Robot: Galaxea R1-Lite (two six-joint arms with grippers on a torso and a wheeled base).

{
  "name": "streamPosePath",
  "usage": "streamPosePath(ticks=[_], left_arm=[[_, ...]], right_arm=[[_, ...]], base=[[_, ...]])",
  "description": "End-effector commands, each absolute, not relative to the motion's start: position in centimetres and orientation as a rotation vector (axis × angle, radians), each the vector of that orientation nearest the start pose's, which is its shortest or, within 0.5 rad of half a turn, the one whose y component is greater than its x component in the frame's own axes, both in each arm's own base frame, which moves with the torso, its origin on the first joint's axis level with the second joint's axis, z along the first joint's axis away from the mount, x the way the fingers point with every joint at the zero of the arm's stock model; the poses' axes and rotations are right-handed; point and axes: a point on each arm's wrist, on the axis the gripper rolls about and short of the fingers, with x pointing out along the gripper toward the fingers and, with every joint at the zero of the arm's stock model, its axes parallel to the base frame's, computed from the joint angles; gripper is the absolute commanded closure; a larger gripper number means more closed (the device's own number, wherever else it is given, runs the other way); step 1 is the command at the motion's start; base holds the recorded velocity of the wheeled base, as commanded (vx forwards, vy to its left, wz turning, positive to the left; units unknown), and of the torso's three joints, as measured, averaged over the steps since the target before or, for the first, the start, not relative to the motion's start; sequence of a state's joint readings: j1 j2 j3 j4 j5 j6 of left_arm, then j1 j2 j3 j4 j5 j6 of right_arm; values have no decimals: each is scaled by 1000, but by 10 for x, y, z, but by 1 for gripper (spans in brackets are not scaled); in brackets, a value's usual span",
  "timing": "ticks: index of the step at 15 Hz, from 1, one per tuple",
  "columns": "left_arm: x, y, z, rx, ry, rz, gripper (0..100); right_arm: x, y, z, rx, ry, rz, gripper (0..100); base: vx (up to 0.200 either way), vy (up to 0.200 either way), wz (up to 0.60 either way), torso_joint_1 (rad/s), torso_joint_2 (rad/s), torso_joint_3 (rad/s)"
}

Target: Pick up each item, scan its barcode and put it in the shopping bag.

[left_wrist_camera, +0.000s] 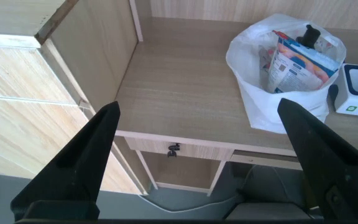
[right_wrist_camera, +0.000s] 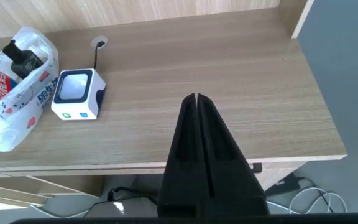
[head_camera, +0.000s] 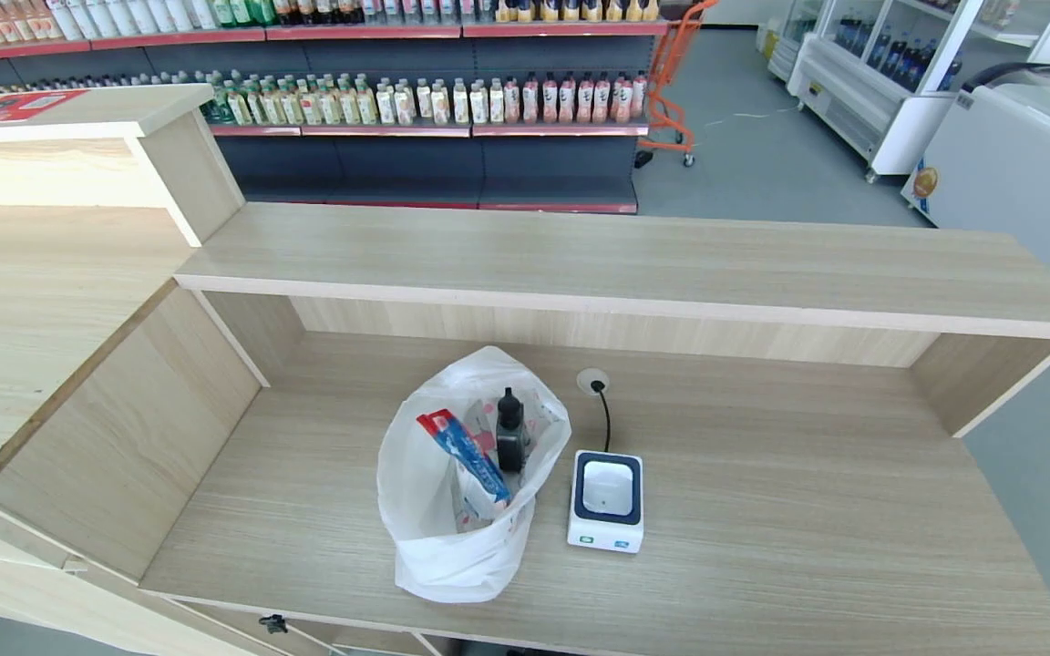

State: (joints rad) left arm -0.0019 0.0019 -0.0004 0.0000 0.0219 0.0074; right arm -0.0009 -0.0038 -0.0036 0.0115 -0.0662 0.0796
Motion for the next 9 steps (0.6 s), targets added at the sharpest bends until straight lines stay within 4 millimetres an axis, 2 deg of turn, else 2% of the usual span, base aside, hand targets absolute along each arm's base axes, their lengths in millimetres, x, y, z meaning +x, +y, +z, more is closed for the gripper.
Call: streamPosePath(ticks=[1, 4, 9], left_arm=[[-23, 1, 76, 14, 2, 18, 0], [-23, 1, 76, 9, 2, 18, 0], [-23, 1, 76, 8, 2, 18, 0]], right_arm=[[-23, -1, 75, 78, 7, -68, 100], [-23, -1, 75, 79, 7, -68, 100], [-23, -1, 75, 78, 7, -68, 100]], base=[[0, 0, 0, 0, 0, 0], [200, 0, 0, 2, -2, 2], [0, 0, 0, 0, 0, 0]])
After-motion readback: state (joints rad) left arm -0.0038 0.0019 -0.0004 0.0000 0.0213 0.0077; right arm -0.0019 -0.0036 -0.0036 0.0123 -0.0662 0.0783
